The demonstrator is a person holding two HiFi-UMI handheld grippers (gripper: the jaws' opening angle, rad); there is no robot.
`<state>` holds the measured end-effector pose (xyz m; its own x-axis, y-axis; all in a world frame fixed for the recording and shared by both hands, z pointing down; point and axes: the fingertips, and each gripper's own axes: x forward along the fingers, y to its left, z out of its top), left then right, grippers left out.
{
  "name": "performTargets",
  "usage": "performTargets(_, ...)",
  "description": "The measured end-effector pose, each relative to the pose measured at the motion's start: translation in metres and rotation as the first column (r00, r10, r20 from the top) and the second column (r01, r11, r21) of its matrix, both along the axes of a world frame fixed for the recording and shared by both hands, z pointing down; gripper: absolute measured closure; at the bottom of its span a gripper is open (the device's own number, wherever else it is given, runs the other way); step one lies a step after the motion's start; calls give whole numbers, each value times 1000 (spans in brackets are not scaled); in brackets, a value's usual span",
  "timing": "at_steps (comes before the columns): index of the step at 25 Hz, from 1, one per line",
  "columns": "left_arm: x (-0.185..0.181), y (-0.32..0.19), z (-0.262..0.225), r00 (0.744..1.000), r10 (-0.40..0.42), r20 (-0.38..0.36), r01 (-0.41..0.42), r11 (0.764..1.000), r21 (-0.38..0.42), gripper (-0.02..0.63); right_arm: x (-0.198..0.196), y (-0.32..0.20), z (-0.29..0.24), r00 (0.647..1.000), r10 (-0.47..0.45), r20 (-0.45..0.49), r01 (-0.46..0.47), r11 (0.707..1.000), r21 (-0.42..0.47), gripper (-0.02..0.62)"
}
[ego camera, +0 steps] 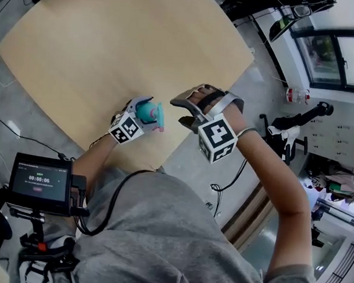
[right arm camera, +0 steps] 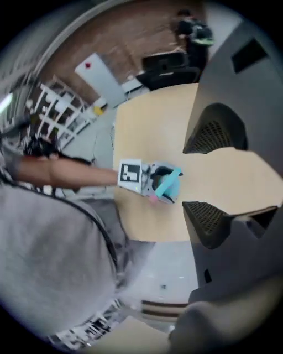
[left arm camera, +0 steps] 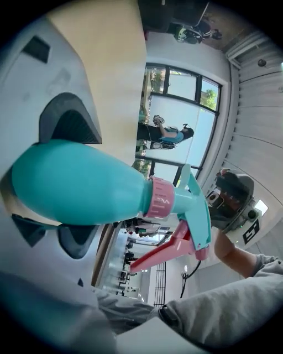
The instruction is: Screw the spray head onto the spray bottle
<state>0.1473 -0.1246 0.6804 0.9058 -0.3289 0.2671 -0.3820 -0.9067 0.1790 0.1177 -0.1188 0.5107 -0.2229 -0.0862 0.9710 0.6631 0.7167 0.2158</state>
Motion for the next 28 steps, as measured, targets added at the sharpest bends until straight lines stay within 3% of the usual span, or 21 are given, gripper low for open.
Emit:
performTargets(2, -1, 1, 0, 1000, 23, 0, -23, 1000, 0, 222, -3, 12, 21, 977, -201, -75, 203, 979, 21, 324)
performTargets(4, 0, 0, -1, 999, 34, 0, -34, 999, -1, 222, -9, 19, 39, 945, -314, -94, 317, 948, 19, 324)
performTargets(9, 1, 0, -1, 999, 44, 0, -44, 999, -6, 221, -13, 21, 77, 911, -389, -138, 390, 921, -24, 325)
performTargets(11, 2, 2, -1, 999, 46, 1, -46, 999, -5, 221, -15, 24, 87, 932, -344, -118, 339, 939, -60, 357)
performTargets(12, 2, 2, -1, 999, 48, 1, -48, 999, -3, 221, -18, 25, 88, 953, -287, -93, 280, 957, -78, 446)
performTargets(14, 3, 2, -3, 999, 48, -3, -48, 999, -1, 221, -23, 23, 88, 993, -102, -61, 94, 988, -125, 469)
performTargets(16, 3, 2, -5, 999, 40, -12, -40, 999, 1, 221, -23, 19, 87, 988, 145, -48, -151, 972, -180, 471)
performTargets(17, 3, 2, -5, 999, 30, -16, -30, 1000, 1, 221, -22, 18, 88, 955, 294, -39, -296, 930, -219, 472)
performTargets(18, 2, 2, -6, 1000, 13, -20, -13, 1000, -1, 221, -22, 16, 89, 887, 460, -29, -451, 852, -267, 472)
performTargets(19, 2, 1, -7, 1000, -12, -24, 12, 1000, -3, 221, -21, 14, 89, 775, 631, -19, -603, 730, -322, 472)
performTargets(20, 1, 0, -7, 999, -47, -26, 47, 999, -5, 221, -19, 11, 88, 616, 788, -11, -732, 567, -378, 472)
performTargets(22, 0, -3, -9, 990, -141, -18, 141, 990, -4, 221, -16, 9, 85, 221, 975, 7, -865, 199, -461, 472)
performTargets(23, -2, -5, -9, 980, -200, -9, 200, 980, -4, 221, -15, 9, 84, 48, 998, 34, -876, 59, -479, 472)
performTargets(24, -5, -7, -8, 964, -266, 2, 266, 964, -7, 221, -15, 9, 84, -81, 994, 75, -872, -34, -488, 472)
performTargets(25, -8, -9, -7, 943, -331, 14, 332, 943, -16, 221, -16, 10, 84, -167, 979, 115, -864, -89, -496, 472)
performTargets(26, -12, -11, -6, 922, -388, 25, 388, 921, -30, 221, -18, 9, 85, -216, 967, 139, -854, -118, -507, 472)
performTargets(27, -15, -12, -4, 903, -427, 35, 428, 902, -44, 221, -19, 9, 85, -233, 961, 147, -848, -127, -515, 472)
performTargets(28, -16, -13, -3, 893, -449, 41, 451, 891, -57, 221, -19, 8, 86, -224, 963, 149, -849, -118, -516, 472)
